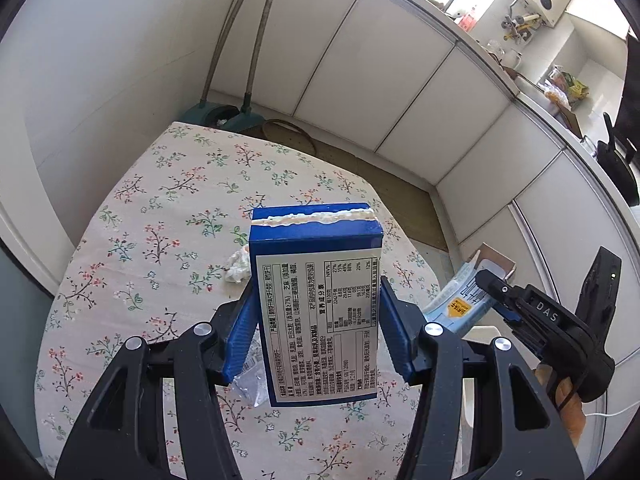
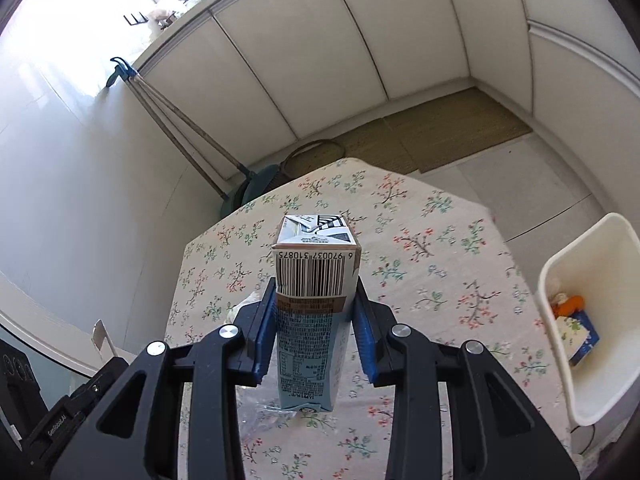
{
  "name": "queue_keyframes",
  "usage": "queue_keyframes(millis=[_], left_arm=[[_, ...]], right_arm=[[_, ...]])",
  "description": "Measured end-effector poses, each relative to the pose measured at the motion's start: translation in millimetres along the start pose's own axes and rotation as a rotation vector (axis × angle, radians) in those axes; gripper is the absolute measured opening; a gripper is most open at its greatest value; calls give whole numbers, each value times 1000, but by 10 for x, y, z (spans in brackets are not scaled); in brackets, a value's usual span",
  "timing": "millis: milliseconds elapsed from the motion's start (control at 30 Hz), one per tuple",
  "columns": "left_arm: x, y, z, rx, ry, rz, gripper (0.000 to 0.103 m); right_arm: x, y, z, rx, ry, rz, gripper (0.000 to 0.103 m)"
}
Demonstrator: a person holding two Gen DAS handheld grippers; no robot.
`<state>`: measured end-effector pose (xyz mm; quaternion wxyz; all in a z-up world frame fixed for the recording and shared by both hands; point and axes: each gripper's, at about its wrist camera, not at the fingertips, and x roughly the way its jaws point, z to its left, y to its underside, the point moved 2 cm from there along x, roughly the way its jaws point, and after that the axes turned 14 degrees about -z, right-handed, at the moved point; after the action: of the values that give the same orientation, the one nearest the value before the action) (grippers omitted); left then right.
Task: Collect trash
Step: 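Grasp the light blue milk carton with the right tool while the left tool holds the blue box, then carry the milk carton over the white bin and open the right tool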
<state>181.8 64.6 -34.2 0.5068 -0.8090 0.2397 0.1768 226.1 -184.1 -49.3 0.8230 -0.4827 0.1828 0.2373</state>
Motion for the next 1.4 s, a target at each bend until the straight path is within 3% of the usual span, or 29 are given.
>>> queue_keyframes(millis=[367, 667, 700, 733, 800, 933, 1133, 1400], left_arm=[[55, 276, -452, 106, 45, 14, 54], [205, 595, -837, 207, 62, 43, 54], [236, 637, -893, 216, 67, 50, 54], [259, 666, -948, 223, 73, 53, 54], [282, 707, -1078, 231, 93, 50, 54], [318, 774, -1465, 270, 153, 30, 54], [480, 921, -2176, 268, 276, 74, 54], [603, 1179, -3191, 377, 400, 88, 54]], right_arm=[[-966, -279, -877, -31, 206, -203, 34], [-1270, -344, -1573, -81, 428, -316, 36], [-1284, -345, -1628, -87, 448, -322, 42], [-1300, -344, -1685, -90, 467, -327, 56], [-1369, -352, -1797, -82, 509, -350, 73], [-1565, -384, -1979, -62, 590, -395, 86], [-1910, -396, -2435, 29, 680, -407, 90], [-2263, -358, -2943, 98, 731, -414, 90]])
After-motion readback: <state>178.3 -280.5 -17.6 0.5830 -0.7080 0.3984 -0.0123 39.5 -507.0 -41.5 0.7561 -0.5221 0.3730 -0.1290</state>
